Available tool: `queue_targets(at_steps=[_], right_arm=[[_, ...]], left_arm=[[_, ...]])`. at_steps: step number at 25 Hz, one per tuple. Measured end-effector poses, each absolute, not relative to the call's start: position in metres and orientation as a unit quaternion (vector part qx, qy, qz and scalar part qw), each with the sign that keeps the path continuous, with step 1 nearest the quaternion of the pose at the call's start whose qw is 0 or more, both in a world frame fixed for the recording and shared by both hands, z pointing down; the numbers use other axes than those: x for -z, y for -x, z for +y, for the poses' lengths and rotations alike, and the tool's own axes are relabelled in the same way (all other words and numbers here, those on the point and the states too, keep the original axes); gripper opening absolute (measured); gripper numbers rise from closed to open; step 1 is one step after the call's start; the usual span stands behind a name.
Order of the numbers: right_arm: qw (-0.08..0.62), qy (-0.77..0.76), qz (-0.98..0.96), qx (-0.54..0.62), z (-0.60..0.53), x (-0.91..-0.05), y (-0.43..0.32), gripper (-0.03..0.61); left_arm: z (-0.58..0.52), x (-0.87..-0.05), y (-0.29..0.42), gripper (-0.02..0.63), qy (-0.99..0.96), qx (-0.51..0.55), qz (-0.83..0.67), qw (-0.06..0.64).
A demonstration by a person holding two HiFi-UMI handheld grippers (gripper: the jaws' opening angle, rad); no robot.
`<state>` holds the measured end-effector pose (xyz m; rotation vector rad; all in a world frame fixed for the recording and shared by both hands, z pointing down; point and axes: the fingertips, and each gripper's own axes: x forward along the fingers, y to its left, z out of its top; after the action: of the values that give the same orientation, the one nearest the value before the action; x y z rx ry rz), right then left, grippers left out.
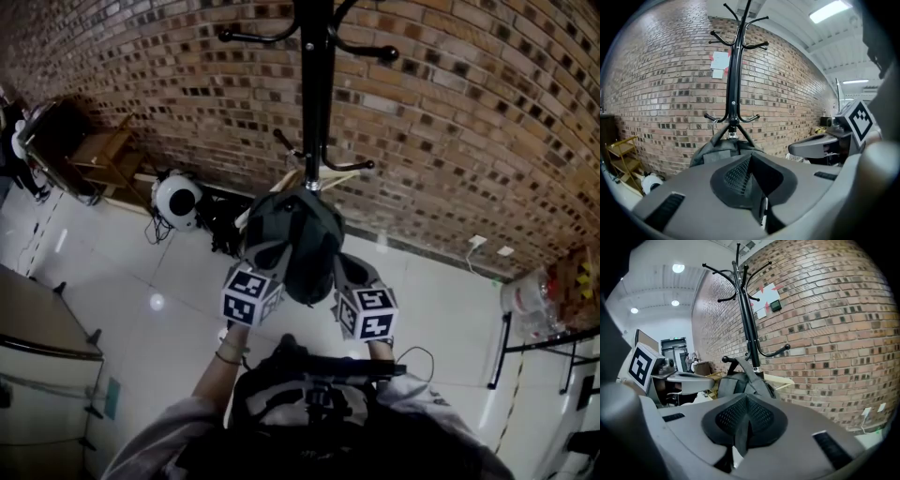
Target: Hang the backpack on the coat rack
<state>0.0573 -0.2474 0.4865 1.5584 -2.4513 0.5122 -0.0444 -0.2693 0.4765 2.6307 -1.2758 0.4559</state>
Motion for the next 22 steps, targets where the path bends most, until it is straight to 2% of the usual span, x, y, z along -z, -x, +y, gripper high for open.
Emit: queue_targets(at_steps=[13, 22], right_arm=[[0.097, -0.474, -0.852, -0.201, -0.145, -0.495, -0.092, 0.009], [0.095, -0.423, -0.877, -0.209, -0.095, -0.496, -0.065, 0.009]], left_arm=[[-0.154, -0.488, 0.018, 0.003, -0.841, -0.133, -0.504, 0.145], [-0.093, -0.501, 0.009, 0.003, -0.826, -0.126, -0.521, 0.174]])
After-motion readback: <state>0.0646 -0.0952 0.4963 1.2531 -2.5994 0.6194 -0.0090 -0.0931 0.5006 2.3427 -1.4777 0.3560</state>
